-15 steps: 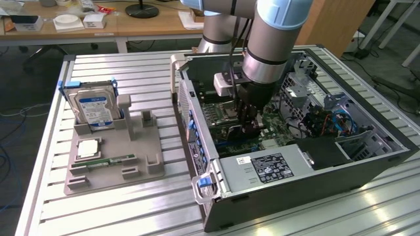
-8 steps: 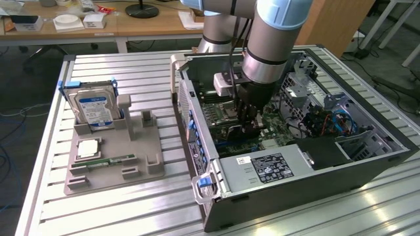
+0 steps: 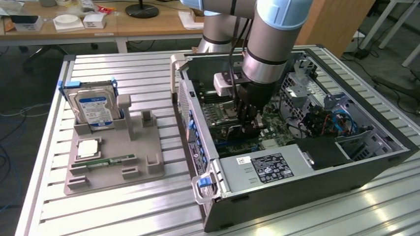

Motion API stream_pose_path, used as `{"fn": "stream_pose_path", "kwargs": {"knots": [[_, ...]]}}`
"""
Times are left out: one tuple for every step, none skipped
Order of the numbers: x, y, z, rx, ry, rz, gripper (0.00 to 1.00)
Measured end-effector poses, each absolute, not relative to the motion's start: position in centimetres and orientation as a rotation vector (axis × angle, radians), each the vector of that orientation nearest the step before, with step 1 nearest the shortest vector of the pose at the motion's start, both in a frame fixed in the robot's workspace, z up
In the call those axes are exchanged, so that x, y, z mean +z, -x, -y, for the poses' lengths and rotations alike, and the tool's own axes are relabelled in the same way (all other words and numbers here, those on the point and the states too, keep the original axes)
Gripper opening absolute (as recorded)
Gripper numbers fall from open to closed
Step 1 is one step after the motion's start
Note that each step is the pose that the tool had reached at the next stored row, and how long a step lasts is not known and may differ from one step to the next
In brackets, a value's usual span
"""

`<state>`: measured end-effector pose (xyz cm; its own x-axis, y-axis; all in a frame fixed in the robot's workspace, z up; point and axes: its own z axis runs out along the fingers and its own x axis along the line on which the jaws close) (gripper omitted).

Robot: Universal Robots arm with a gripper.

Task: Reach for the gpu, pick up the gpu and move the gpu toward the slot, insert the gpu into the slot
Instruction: 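Insert the gpu into the slot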

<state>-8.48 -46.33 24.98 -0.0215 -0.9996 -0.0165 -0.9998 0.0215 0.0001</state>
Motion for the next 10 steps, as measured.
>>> {"fn": "stream_pose_path", "kwargs": {"knots": [[24.99,8.48,46.29,0.018,2.189,-2.237,0.26],[24.98,8.48,46.25,0.018,2.189,-2.237,0.26],[24.98,8.5,46.23,0.018,2.189,-2.237,0.26],[24.98,8.53,46.2,0.018,2.189,-2.237,0.26],[24.98,8.54,46.17,0.018,2.189,-2.237,0.26],[24.97,8.53,46.14,0.018,2.189,-2.237,0.26],[24.96,8.53,46.13,0.018,2.189,-2.237,0.26],[24.95,8.54,46.09,0.018,2.189,-2.237,0.26],[24.93,8.54,46.07,0.018,2.189,-2.237,0.26],[24.94,8.54,46.07,0.018,2.189,-2.237,0.26]]}}
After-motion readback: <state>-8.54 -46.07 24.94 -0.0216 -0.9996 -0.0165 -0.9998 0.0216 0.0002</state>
